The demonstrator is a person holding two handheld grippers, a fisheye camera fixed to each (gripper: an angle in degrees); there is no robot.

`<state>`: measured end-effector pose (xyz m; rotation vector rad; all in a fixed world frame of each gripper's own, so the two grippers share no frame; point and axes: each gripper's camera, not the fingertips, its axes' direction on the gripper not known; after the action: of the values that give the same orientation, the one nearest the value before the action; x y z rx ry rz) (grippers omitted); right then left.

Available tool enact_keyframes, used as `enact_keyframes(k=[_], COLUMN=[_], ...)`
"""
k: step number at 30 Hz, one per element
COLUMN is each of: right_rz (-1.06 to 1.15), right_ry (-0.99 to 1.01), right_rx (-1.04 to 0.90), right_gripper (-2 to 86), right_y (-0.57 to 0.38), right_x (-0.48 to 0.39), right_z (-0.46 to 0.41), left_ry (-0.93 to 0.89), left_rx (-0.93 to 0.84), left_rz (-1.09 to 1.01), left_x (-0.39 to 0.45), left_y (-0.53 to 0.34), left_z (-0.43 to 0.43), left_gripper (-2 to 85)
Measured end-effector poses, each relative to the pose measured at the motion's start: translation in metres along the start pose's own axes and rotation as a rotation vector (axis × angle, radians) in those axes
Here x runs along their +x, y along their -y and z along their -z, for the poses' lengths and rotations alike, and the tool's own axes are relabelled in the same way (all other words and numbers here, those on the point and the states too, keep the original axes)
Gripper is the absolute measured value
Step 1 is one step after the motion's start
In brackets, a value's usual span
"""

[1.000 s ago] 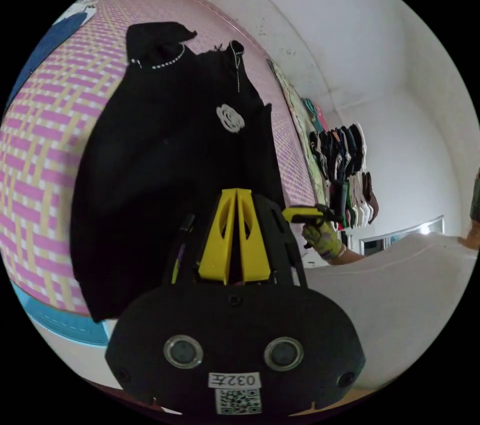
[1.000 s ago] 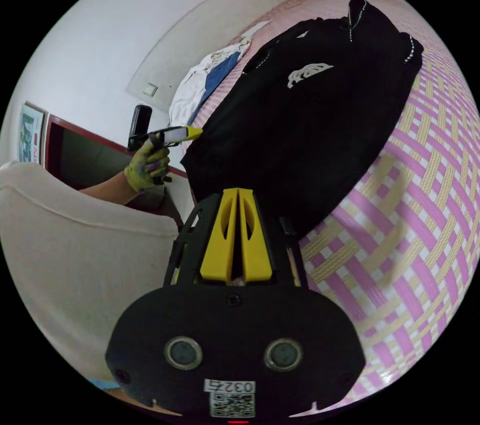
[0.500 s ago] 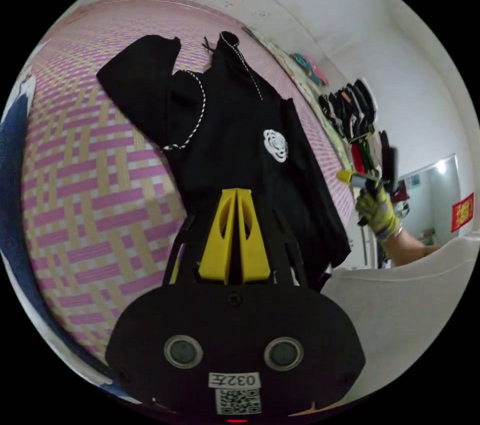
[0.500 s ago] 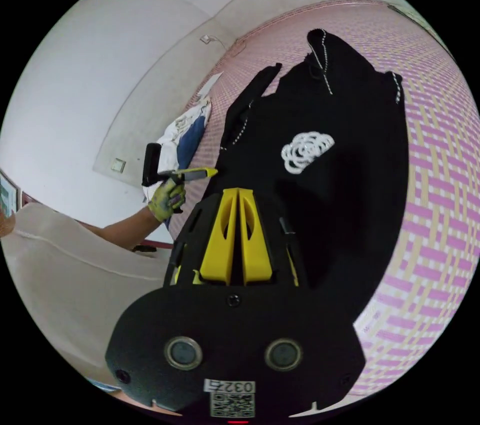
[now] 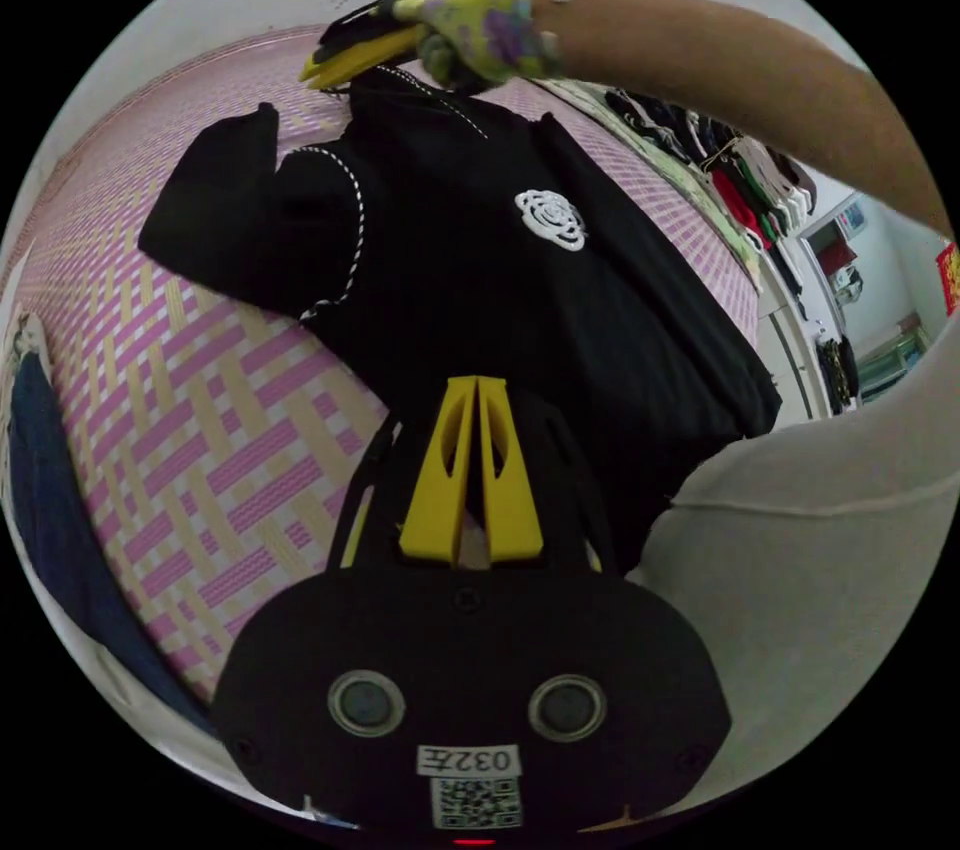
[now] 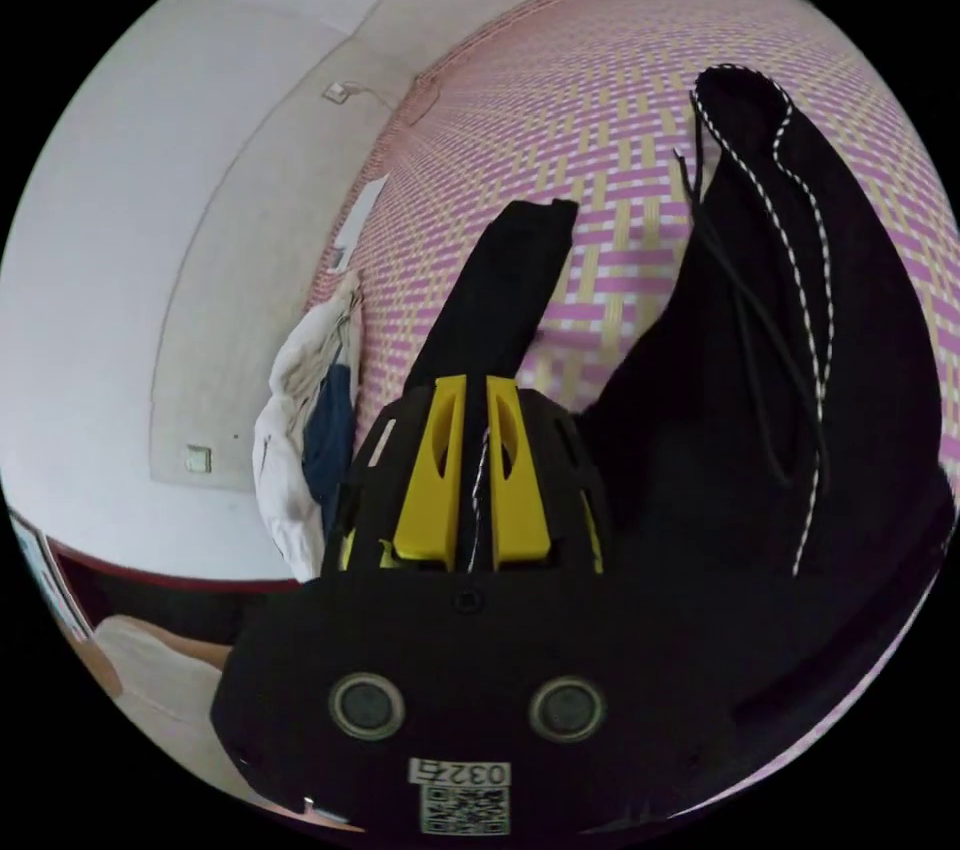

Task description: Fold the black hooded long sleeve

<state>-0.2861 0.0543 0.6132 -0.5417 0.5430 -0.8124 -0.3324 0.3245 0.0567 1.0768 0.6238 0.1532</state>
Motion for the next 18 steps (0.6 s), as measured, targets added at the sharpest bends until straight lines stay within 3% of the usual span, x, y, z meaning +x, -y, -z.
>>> enact_keyframes(k=[9, 11, 18], right_rz=[-0.233, -0.246, 0.069], right_ry=[-0.142, -0.111, 0.076], right_rx=[0.012, 0.029, 0.078], right_gripper=[8.0, 4.6, -0.5], right_y=[0.108, 0.114, 0.097], right_x=[0.029, 0.027, -0.07], right_z=[-0.055, -0.056, -0.033], left_ry=[-0.221, -0.27, -0.268], left_rx=[0.111, 0.256, 0.577], left_rz=[0.081, 0.153, 0.443], left_x=[-0.057, -0.09, -0.21], left_y=[-0.048, -0.069, -0.123], left_z=[-0.015, 0.005, 0.062], left_gripper=[-0.9, -1.0, 0.6])
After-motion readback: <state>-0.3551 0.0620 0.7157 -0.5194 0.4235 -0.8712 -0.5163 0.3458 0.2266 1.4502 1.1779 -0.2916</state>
